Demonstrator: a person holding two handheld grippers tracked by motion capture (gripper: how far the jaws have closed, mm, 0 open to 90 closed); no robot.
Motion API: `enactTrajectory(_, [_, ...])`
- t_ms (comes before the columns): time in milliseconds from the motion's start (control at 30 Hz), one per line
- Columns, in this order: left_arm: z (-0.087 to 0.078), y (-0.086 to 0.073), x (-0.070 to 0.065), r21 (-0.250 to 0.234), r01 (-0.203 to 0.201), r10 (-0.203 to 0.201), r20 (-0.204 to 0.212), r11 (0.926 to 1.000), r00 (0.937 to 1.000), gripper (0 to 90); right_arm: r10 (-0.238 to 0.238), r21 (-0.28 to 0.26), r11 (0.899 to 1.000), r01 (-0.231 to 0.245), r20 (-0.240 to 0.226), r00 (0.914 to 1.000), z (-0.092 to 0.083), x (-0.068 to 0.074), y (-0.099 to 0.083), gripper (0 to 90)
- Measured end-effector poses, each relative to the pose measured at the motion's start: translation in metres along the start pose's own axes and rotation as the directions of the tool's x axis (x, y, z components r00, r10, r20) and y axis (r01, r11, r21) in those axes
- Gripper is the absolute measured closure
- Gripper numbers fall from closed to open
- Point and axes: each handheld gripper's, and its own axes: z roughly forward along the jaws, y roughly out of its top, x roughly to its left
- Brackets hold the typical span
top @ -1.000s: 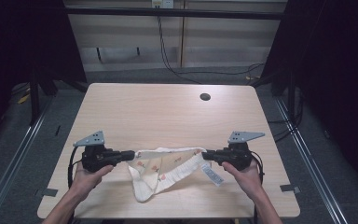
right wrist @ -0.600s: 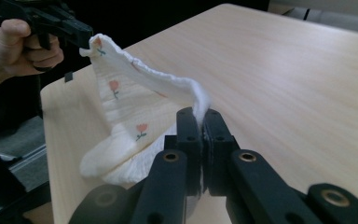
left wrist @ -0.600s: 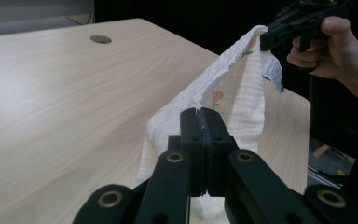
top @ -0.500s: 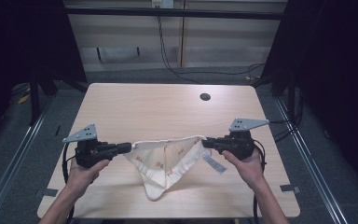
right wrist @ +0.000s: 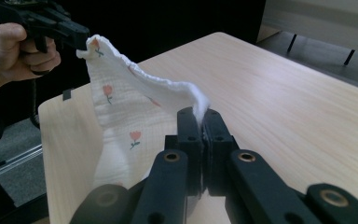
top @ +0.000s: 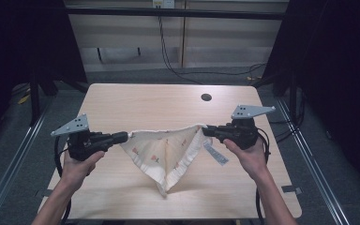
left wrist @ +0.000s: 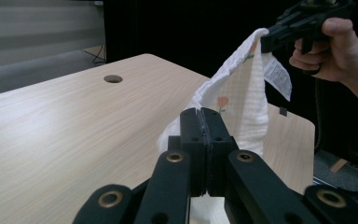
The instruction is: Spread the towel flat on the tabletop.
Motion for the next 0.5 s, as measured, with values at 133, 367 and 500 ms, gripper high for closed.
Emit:
enactTrajectory(133, [-0.002,0.002,0.0,0.002,-0.003,0.003,-0.002,1.0,1.0,89.4,-0.009,-0.006,1.0,0.009,0.011,0.9999,-0.003,-0.001,0.01,87.8])
enactTrajectory(367, [-0.015,0.014,-0.014,-0.011,-0.055,0.055,0.003,0.9984,0.9985,89.4,-0.047,-0.017,0.999,0.047,0.024,0.9986,-0.016,0.01,0.024,88.0])
enactTrajectory(500, [-0.024,0.02,-0.021,-0.03,-0.069,0.069,0.003,0.9972,0.9976,89.4,-0.079,-0.035,0.996,0.08,0.023,0.9966,-0.026,0.023,0.029,88.0])
